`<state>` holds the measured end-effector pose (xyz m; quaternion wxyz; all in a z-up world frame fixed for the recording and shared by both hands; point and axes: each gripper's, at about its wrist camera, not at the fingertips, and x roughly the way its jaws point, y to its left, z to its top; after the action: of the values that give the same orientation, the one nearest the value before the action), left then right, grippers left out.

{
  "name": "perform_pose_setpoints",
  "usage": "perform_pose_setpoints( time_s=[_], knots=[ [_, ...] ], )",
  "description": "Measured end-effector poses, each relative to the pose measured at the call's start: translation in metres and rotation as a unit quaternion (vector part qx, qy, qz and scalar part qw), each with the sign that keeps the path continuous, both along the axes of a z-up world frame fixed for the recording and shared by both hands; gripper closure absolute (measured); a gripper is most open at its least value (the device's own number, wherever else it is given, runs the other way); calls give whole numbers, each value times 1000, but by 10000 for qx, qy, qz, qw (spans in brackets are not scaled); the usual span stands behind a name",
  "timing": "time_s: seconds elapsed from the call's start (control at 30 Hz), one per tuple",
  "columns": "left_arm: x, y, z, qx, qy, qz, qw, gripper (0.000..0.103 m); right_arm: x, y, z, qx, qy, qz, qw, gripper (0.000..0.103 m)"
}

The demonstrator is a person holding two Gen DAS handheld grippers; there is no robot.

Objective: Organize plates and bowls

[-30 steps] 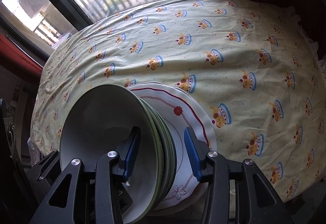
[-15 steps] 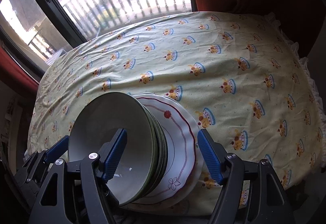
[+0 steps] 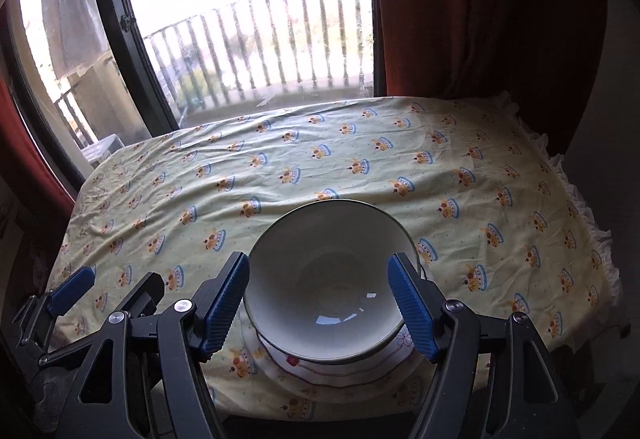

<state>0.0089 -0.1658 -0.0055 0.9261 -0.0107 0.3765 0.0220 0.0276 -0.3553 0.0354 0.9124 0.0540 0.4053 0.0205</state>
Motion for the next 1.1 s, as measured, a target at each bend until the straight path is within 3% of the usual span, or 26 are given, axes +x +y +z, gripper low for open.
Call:
perform_pose_setpoints(
  time_s=[0.2,0.3,0.47,0.73,1.1],
  knots=[
    [-30,50,-10,79,-319,8,9995,12,-32,45,-13,51,-213,4,9998,28],
    [-42,71,-17,185,-438,30,9989,10,-45,66,-21,96,-265,-3,9996,23],
    [-55,99,-33,187,-428,61,9989,9,-62,95,-36,8,-312,16,9995,19],
    [-74,121,-49,31,-268,-33,9996,7,-83,120,-56,-42,-239,-25,9997,19],
    [-82,134,-44,-96,-420,-22,9991,4,-96,135,-50,-161,-406,-39,9990,19]
  ],
)
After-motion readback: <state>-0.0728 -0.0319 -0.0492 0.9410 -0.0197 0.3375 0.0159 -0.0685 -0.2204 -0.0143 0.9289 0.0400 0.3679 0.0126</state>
